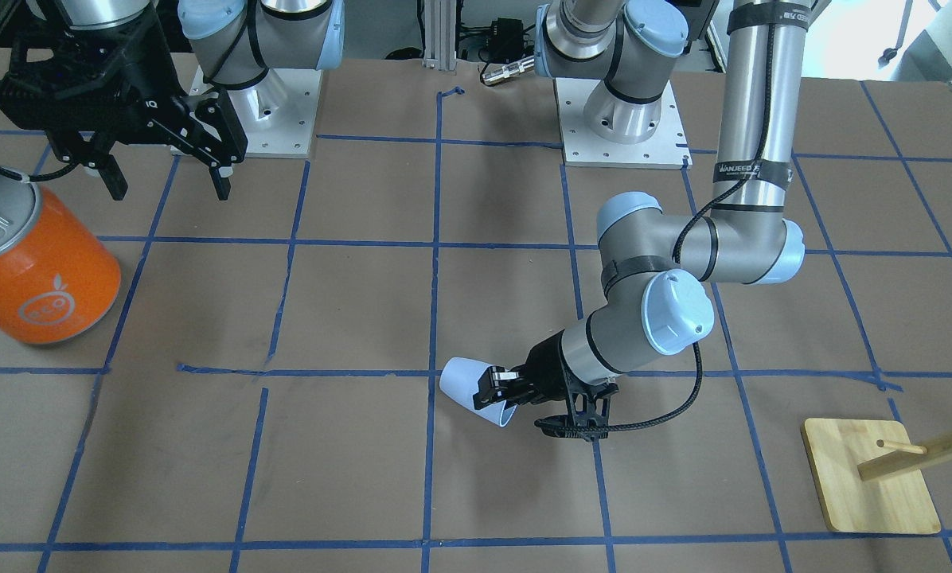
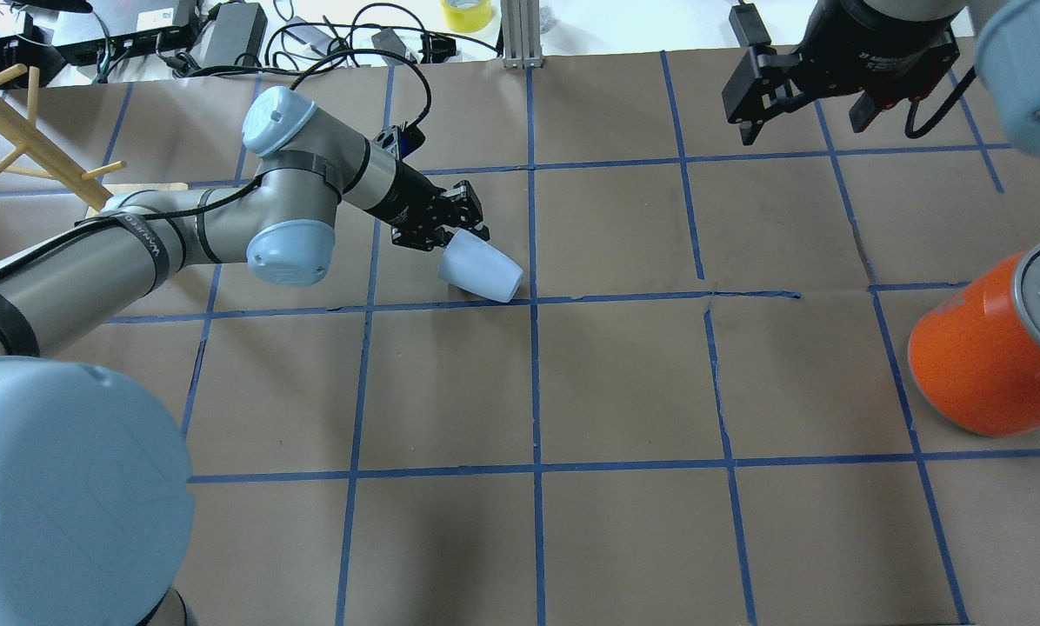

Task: Flip cup
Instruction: 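Close the left gripper on the rim of the lying cup, then lift the cup with the left gripper and rotate it upright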

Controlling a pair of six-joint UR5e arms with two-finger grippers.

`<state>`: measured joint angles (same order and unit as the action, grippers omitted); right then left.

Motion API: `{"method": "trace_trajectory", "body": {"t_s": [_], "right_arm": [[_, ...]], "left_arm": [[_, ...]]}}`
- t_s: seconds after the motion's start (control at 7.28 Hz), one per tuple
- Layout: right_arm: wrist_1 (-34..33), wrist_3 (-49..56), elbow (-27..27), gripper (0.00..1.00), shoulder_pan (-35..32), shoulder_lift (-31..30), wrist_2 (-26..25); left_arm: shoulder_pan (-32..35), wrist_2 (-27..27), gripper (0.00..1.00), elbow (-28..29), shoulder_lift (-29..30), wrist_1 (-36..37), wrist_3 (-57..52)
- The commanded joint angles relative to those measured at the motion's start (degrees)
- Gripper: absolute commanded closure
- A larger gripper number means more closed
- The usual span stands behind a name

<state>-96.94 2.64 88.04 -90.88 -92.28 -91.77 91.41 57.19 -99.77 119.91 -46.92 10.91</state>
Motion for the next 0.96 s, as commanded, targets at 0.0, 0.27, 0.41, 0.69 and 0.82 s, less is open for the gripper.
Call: {"method": "trace_trajectory", "body": {"t_s": [0.0, 0.27, 0.41, 0.69, 0.82], "right_arm": [[0.0, -0.09, 0.03, 0.0, 0.0, 0.0, -0.08], [0.09, -0.09, 0.12, 0.0, 0.0, -0.09, -0.08], [0.09, 0.0, 0.12, 0.0, 0.0, -0.01, -0.08], [0.09, 0.0, 0.12, 0.0, 0.0, 0.0, -0.08], [0.09, 0.0, 0.12, 0.0, -0.08, 0.0, -0.08]], "left_arm": [[0.0, 0.47, 1.0, 0.71, -0.2, -0.89, 2.96], [0.0, 3.96, 1.0, 2.64, -0.9, -1.41, 5.0], [0.09, 8.25, 1.0, 4.21, -2.21, -3.25, 5.0], [0.26, 10.4, 1.0, 5.98, -3.53, -4.4, 5.0], [0.35, 13.79, 1.0, 6.33, -4.76, -4.23, 4.91]]}}
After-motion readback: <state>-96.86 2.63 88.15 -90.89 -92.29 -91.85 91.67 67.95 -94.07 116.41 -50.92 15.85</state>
